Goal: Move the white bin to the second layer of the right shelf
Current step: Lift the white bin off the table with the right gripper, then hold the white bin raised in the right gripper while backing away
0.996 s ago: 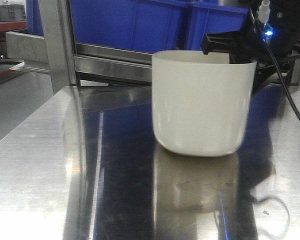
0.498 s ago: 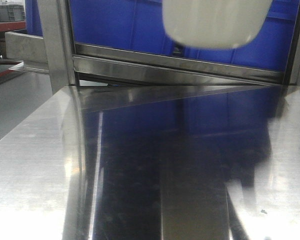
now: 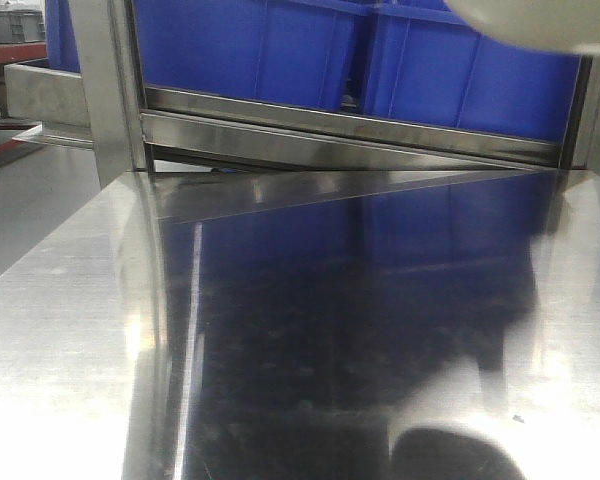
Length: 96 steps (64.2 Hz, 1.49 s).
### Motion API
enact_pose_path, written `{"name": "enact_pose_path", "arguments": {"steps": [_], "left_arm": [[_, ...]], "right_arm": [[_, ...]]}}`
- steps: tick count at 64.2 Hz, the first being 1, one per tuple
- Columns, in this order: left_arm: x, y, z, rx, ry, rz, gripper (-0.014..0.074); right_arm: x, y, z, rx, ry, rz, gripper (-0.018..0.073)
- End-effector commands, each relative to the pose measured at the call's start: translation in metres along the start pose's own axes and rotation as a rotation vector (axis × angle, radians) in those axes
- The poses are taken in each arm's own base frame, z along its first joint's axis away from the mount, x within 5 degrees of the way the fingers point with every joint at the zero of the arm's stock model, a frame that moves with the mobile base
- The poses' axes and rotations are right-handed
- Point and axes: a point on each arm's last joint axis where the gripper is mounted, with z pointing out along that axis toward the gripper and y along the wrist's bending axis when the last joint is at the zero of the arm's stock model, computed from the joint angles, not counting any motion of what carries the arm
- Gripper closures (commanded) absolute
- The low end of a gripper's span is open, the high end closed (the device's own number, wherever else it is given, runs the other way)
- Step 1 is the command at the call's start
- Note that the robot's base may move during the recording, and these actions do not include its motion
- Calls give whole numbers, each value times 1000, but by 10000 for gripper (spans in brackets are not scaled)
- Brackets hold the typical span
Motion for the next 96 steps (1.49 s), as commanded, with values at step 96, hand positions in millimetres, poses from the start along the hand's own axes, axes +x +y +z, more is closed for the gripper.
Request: {"name": "enact_pose_path", "arguments": {"steps": [96], "left_arm": [[4,0,0,-4,-61,-9,512]], "right_arm": [[26,-11,-46,16,-210,-1,503]]}}
